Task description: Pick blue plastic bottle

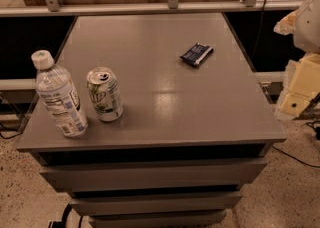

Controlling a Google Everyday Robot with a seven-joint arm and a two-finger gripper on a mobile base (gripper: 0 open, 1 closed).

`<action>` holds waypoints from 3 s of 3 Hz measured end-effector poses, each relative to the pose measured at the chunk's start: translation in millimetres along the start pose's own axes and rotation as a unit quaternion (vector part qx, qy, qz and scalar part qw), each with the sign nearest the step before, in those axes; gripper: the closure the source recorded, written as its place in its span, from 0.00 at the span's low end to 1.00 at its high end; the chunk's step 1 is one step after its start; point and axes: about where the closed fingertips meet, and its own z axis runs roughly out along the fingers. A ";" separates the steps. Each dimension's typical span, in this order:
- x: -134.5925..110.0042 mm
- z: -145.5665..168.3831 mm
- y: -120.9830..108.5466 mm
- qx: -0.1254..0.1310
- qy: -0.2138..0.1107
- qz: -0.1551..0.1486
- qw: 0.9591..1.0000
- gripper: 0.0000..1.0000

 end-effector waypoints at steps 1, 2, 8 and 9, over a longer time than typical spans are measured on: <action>0.0 0.0 0.0 0.000 0.000 0.000 1.000 0.00; -6.5 -2.3 -2.8 0.003 -0.017 0.002 1.000 0.00; -273.8 -11.5 28.0 -0.075 -0.316 -0.092 0.941 0.00; -305.9 -3.1 38.4 -0.093 -0.328 -0.101 0.935 0.00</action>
Offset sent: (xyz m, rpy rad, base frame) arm 0.0085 0.0116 0.0051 0.0792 -0.0157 0.0112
